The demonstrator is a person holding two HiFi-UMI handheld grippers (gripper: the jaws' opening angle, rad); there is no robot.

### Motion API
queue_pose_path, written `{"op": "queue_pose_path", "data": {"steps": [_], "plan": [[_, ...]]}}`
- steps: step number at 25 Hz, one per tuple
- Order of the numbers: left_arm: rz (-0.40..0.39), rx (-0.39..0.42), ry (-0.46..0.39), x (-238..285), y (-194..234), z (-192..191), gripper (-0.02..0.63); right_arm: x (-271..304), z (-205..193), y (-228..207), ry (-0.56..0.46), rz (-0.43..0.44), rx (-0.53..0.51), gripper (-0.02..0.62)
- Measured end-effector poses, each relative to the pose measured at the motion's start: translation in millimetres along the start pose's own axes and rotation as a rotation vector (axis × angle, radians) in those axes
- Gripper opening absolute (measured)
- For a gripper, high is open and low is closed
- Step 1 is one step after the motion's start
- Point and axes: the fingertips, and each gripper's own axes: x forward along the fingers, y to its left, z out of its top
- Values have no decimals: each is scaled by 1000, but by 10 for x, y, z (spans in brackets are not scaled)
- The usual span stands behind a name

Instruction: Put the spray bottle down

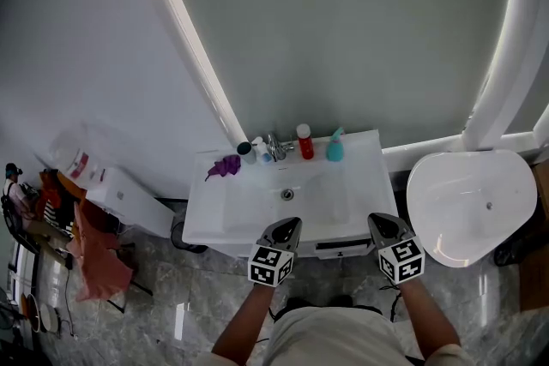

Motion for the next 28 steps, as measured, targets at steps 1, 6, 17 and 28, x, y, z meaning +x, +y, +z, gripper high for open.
{"op": "queue_pose_path", "data": {"steps": [1,6,17,28], "plan": [[-6,-13,-5,-45,30,7,11,13,17,39,-2,-3,-1,11],[-23,-34,-44,-302,209,122,11,22,115,262,-21,-33,-1,11],[-47,-17,-110,-652,424,274,11,-21,382,464,-78,-78,-14,10],[-63,-8,-114,-691,451,262,11,-13,404,552,-76,-75,-18,11]]}}
